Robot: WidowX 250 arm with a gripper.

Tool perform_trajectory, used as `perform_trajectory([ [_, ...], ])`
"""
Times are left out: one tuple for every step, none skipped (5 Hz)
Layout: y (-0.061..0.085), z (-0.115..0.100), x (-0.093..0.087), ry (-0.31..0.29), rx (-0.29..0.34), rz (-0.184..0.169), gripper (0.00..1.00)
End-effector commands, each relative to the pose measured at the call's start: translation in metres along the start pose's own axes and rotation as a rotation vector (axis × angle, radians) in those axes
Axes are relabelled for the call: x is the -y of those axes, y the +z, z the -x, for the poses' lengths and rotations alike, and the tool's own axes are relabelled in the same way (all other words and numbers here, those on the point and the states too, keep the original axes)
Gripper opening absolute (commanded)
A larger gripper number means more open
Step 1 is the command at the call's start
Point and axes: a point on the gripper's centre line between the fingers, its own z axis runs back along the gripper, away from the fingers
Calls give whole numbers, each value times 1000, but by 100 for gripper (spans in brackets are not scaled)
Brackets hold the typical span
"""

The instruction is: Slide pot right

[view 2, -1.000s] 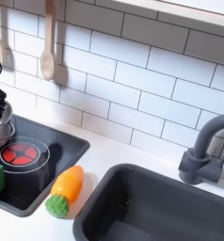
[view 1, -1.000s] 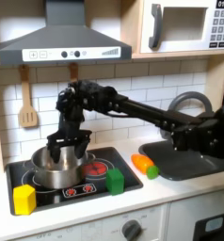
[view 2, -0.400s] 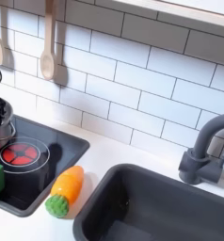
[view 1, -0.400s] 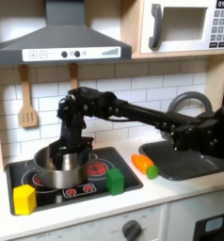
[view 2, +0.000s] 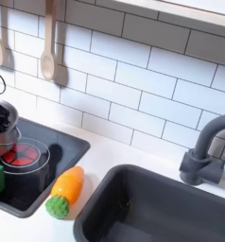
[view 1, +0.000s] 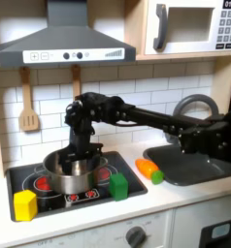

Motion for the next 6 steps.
perform_trajectory([
  [3, 4, 28, -36, 2, 27, 100],
  [5, 6, 41, -62, -1, 36, 100],
  [8, 6, 56, -87, 2, 39, 100],
  [10, 5, 68, -103, 7, 48, 100],
  [17, 6, 71, -102, 29, 60, 100],
  [30, 6, 71, -99, 65, 53, 100],
])
